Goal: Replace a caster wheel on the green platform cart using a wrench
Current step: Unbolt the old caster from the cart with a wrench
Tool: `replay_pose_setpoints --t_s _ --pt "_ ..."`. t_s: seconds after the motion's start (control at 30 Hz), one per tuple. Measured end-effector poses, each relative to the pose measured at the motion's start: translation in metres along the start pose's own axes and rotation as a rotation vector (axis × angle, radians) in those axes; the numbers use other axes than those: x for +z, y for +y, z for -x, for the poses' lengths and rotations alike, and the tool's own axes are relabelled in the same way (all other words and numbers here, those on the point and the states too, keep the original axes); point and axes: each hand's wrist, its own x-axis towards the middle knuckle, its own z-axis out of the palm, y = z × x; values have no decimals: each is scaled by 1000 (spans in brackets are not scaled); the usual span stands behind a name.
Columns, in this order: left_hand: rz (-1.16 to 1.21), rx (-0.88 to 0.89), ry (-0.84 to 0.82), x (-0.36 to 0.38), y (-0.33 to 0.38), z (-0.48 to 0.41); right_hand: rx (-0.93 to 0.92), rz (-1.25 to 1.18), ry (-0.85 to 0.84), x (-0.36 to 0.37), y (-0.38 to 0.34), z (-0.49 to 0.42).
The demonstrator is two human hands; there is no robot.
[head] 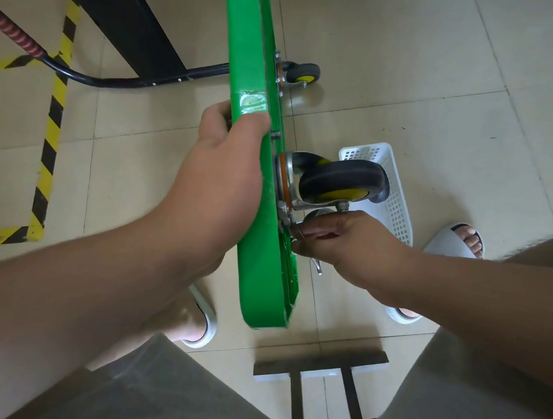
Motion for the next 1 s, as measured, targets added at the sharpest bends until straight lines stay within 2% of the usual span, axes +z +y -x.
replay_pose_setpoints --t_s 0.27,0.43,1.0 --pt "-18 12 8 0 1 1 14 117 -4 -2 3 9" --pt "-20 6 18 0 0 1 57 108 -2 0 9 23" --pt "-23 11 18 0 0 1 102 -203 -69 13 -6 41"
